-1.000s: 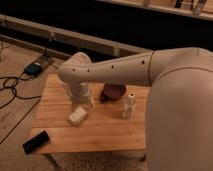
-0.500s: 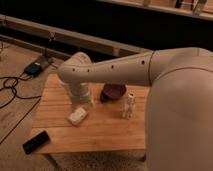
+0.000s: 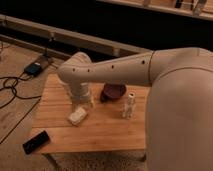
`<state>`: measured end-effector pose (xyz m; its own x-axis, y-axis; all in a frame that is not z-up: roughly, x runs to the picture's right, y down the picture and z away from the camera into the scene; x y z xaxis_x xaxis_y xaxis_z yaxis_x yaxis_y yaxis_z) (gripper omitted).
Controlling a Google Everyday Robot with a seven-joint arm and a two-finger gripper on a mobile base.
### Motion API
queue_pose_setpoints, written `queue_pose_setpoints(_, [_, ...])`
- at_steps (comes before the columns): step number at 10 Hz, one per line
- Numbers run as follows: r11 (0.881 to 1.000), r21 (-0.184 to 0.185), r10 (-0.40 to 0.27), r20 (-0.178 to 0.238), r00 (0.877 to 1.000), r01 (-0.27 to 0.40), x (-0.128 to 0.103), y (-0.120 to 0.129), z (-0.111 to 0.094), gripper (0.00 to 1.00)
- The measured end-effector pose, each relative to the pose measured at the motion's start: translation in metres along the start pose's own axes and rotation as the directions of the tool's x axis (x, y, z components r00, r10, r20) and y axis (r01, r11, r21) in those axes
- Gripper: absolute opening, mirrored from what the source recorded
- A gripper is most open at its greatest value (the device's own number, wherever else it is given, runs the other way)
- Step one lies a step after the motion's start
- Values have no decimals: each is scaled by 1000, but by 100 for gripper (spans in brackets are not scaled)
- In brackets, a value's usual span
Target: Move the arm in a circular motion
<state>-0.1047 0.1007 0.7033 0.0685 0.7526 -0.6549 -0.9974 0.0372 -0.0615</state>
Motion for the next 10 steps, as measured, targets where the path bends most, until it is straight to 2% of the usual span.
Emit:
queue_pose_setpoints(3, [1000,21,16,14,1000,-16,-30,-37,-8,65])
queue_pose_setpoints(6, [1000,27,5,23,1000,-6,-79,-56,-9,65])
queue_pose_setpoints(7, [999,35,-2,22,1000,1,-98,-59,-5,65])
queue_pose_setpoints(10, [998,54,-40,26,999,38,-147,-46,6,65])
